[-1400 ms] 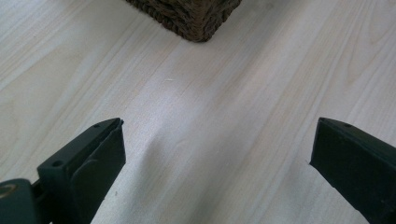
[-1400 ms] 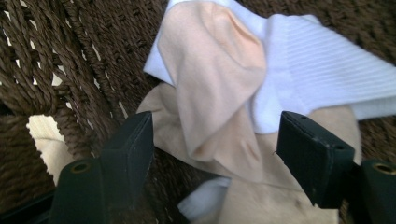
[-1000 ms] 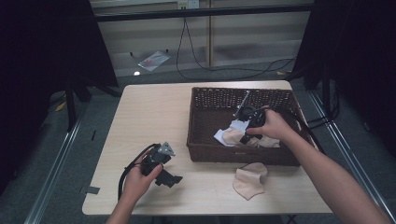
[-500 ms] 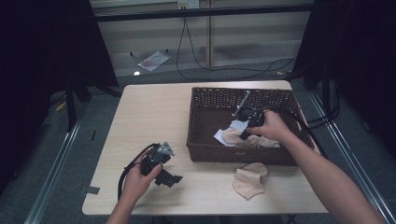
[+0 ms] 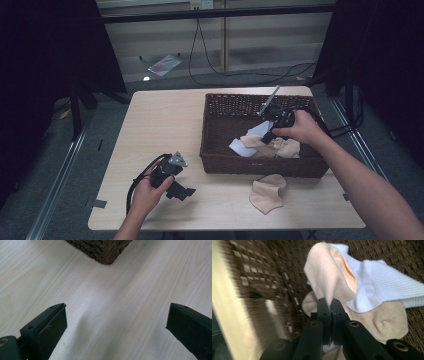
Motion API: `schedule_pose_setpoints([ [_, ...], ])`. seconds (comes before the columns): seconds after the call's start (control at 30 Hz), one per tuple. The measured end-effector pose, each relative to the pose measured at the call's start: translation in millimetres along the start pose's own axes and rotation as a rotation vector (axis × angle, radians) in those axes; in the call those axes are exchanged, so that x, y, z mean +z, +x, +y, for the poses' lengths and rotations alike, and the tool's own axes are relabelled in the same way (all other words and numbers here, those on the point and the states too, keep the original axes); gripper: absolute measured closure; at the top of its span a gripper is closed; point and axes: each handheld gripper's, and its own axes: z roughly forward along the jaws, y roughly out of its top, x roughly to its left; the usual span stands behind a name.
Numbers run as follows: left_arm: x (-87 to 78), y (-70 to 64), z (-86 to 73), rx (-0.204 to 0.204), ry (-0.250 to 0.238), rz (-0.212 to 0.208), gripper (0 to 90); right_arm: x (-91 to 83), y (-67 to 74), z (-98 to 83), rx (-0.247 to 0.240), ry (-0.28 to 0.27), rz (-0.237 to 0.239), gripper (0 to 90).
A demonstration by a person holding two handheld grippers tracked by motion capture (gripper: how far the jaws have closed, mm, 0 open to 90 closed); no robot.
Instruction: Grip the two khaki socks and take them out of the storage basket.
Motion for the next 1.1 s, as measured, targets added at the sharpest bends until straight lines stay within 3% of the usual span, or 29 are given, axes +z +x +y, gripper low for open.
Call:
schedule_pose_setpoints([
  [0.07, 0.0, -0.3, 0.1, 0.004, 0.003, -0.002, 2.8, -7.2, 0.7, -0.9, 0.007, -0.021, 0.022, 88.5],
  [0.2, 0.2, -0.7, 0.4, 0.008, 0.006, -0.009, 2.8, -19.7, 0.5, -3.9, 0.003, -0.014, 0.017, 88.5],
  [0.23, 2.5, -3.7, 0.0, -0.027, -0.021, -0.011, 2.7, -26.6, 2.0, -4.7, 0.005, -0.017, 0.012, 88.5],
  [0.57, 1.5, -3.2, 0.5, -0.013, -0.028, -0.025, 2.7, -57.1, 7.5, -8.3, 0.016, -0.051, 0.031, 88.4],
  [1.1, -1.3, -3.4, -0.2, -0.042, -0.068, -0.04, 2.7, -116.3, 26.3, -5.0, -0.015, -0.093, 0.033, 88.4],
])
